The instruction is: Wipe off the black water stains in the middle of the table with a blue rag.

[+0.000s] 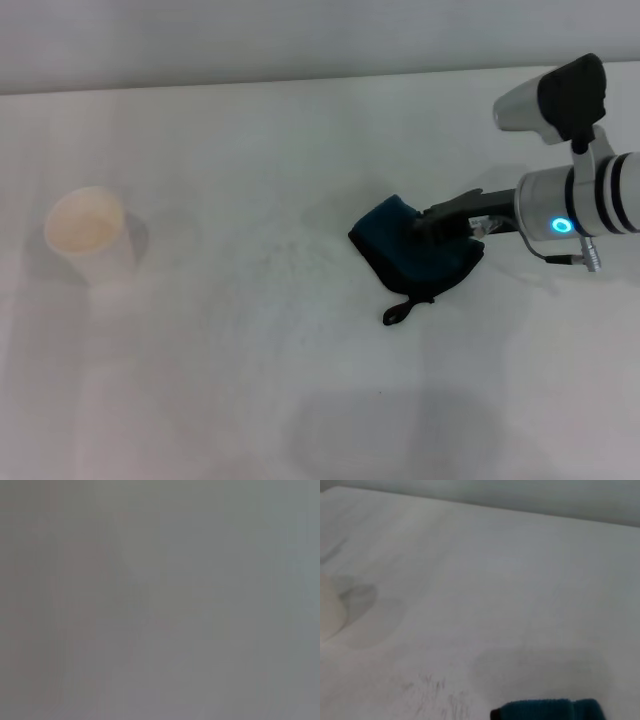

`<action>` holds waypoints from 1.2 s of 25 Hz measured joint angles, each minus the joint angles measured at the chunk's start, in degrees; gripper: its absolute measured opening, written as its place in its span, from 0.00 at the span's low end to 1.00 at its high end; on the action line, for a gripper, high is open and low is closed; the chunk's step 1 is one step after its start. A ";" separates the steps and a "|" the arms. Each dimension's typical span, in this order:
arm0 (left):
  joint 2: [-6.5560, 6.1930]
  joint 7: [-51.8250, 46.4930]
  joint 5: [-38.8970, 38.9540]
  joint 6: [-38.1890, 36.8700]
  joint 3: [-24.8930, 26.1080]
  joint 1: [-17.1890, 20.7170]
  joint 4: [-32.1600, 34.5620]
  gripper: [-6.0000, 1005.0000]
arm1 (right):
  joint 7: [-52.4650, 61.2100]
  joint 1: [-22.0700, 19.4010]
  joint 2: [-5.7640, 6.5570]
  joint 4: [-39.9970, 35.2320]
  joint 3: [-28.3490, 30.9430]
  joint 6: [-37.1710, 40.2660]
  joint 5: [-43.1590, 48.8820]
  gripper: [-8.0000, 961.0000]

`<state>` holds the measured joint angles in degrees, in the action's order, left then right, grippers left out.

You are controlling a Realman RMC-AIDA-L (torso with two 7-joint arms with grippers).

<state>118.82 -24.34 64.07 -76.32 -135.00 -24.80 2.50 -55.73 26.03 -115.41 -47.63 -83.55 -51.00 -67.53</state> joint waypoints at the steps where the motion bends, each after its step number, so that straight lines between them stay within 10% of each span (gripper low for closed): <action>1: 0.00 0.00 0.00 0.00 0.00 -0.04 0.03 0.88 | -0.66 -0.09 -0.03 -0.15 -0.21 0.46 -0.41 0.13; 12: 0.01 -0.01 0.00 0.63 -0.01 -0.63 0.10 0.88 | -23.18 -0.36 -0.12 5.00 7.40 6.61 -27.74 0.39; 21: 0.12 -0.01 0.17 2.68 0.00 -1.21 0.17 0.88 | -42.95 -0.87 0.13 27.38 32.03 -5.29 -63.67 0.72; 30: 0.18 0.00 0.20 5.36 0.00 -1.34 0.93 0.88 | -97.55 -1.52 -0.42 43.96 45.38 -7.53 -65.54 0.90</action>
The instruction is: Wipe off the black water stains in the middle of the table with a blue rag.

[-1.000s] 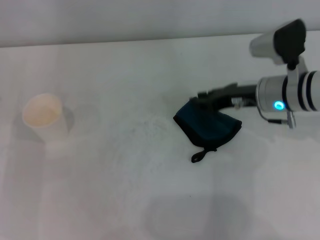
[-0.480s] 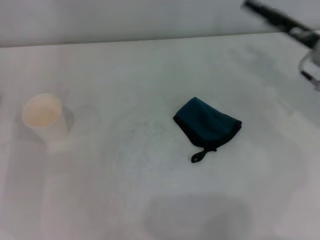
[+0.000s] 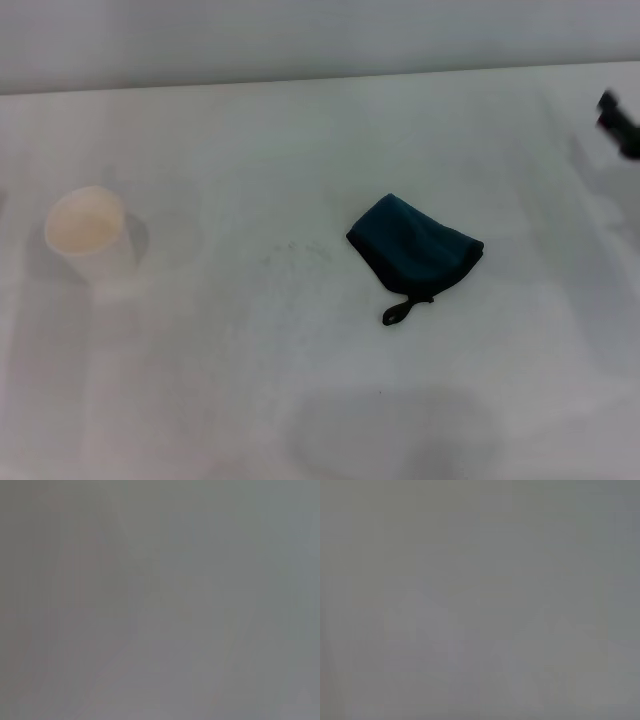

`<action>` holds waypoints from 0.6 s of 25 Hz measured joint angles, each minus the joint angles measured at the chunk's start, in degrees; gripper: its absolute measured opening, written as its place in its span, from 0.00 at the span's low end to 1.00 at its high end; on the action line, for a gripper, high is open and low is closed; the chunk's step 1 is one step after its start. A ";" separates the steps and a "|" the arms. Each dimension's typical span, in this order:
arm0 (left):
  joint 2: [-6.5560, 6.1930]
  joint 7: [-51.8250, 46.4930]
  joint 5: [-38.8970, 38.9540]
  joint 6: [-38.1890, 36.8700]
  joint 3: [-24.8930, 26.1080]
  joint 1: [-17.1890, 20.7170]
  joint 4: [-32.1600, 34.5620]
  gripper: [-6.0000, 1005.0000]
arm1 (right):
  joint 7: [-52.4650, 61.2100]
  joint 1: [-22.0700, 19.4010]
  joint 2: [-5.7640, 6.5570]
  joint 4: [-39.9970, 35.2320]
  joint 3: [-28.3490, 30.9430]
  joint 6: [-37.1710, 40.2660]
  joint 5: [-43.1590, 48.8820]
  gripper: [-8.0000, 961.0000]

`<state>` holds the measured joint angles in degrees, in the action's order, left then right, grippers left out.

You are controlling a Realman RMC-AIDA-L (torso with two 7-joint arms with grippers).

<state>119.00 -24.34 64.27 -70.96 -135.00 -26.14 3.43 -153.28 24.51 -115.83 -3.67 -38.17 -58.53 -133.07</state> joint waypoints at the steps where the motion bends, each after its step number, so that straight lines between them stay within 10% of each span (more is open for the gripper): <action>1: 0.00 0.00 0.00 0.67 0.00 -0.30 0.00 0.88 | -3.21 0.52 -0.04 0.99 0.39 1.50 -0.06 0.90; 15: 0.00 0.46 -0.62 3.16 -0.42 -2.65 0.09 0.88 | -3.35 2.10 -0.19 3.58 0.78 5.41 0.33 0.89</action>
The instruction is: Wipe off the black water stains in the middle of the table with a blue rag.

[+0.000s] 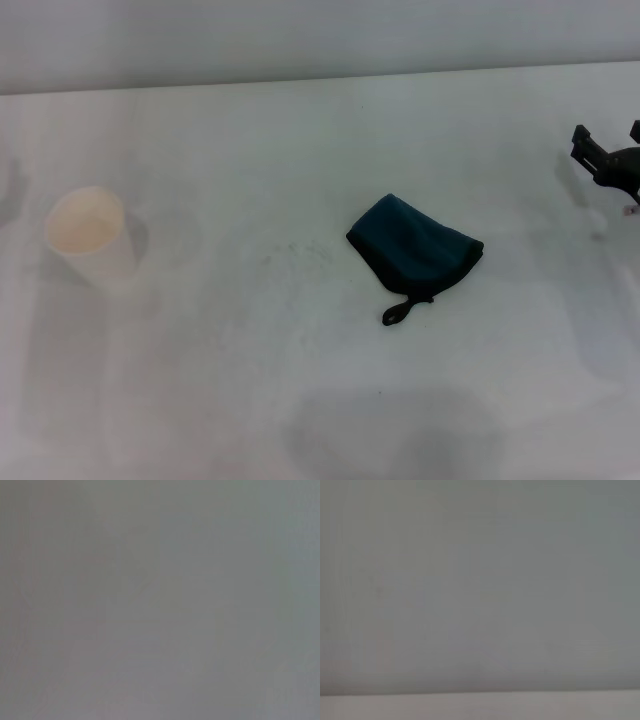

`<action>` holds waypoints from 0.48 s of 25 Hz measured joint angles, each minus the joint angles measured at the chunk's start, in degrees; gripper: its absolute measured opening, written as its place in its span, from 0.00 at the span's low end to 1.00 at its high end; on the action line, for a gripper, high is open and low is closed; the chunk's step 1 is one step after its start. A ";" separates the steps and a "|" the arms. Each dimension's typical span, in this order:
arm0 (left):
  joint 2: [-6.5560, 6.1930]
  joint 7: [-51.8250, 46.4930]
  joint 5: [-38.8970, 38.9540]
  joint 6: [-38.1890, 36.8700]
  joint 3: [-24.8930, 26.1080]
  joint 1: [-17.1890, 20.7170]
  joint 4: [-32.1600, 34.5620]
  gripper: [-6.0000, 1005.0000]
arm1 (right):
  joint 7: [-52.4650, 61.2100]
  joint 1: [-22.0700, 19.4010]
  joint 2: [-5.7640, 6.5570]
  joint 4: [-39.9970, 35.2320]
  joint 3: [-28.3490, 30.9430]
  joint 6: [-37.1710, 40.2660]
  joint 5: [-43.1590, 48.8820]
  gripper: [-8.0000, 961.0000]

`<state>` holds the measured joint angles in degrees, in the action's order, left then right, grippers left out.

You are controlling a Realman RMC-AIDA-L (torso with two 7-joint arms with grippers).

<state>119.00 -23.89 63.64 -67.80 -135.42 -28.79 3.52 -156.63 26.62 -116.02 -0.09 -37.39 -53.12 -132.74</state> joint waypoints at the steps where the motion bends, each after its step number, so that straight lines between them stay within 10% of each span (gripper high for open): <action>1: 0.00 0.08 -0.08 -0.11 -0.09 -0.15 0.00 0.88 | 0.19 -0.05 0.00 0.35 0.06 -0.03 -0.03 0.89; 12: 0.09 9.55 0.44 -0.61 0.22 0.68 3.58 0.88 | 1.84 -0.98 0.04 2.24 0.22 -4.12 -0.34 0.89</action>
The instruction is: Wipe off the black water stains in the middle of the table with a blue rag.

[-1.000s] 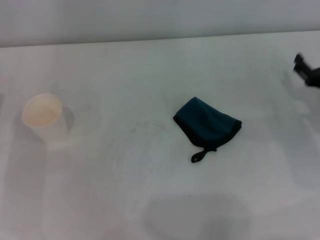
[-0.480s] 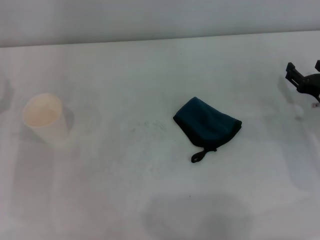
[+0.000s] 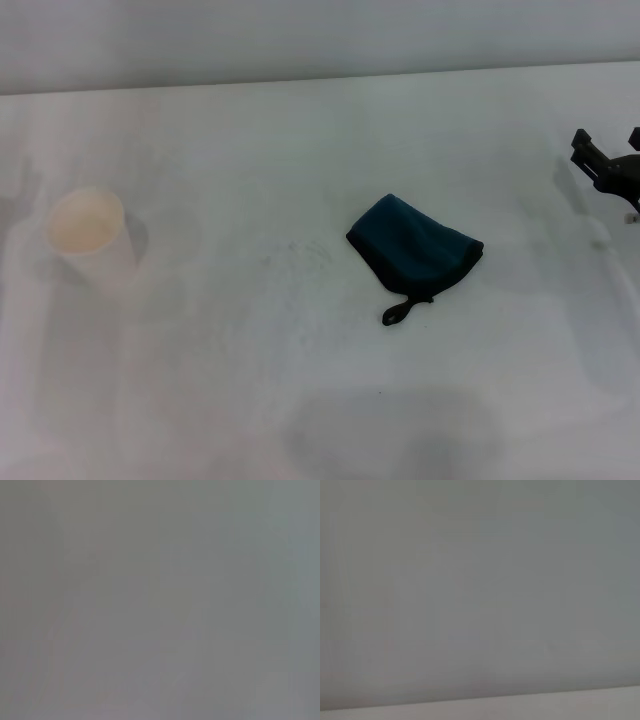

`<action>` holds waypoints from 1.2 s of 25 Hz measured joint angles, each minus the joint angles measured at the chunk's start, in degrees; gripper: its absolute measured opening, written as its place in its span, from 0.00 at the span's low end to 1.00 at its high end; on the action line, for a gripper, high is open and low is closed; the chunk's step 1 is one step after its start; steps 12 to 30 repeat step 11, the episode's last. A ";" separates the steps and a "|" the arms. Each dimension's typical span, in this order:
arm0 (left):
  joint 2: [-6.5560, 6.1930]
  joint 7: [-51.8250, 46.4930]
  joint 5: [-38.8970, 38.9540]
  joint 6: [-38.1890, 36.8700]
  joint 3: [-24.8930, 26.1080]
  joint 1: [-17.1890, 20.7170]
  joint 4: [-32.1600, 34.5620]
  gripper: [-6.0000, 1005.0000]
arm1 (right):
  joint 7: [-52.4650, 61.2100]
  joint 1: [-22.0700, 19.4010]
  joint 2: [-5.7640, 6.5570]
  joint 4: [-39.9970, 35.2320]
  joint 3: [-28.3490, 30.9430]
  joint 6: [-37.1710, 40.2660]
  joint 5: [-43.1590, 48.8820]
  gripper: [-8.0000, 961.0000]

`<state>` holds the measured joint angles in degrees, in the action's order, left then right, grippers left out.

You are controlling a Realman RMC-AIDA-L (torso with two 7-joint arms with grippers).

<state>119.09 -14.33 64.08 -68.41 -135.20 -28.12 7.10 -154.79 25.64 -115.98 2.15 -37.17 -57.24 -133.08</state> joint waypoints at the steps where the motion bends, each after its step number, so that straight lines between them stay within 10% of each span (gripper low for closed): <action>1: 0.00 0.25 -0.03 0.00 0.00 0.02 0.01 0.88 | 0.07 0.00 -0.02 0.14 0.00 -0.10 0.02 0.89; 30: 0.00 0.16 -0.15 0.00 0.08 -0.22 0.01 0.88 | 0.51 0.29 -0.07 2.16 0.00 -0.51 0.00 0.89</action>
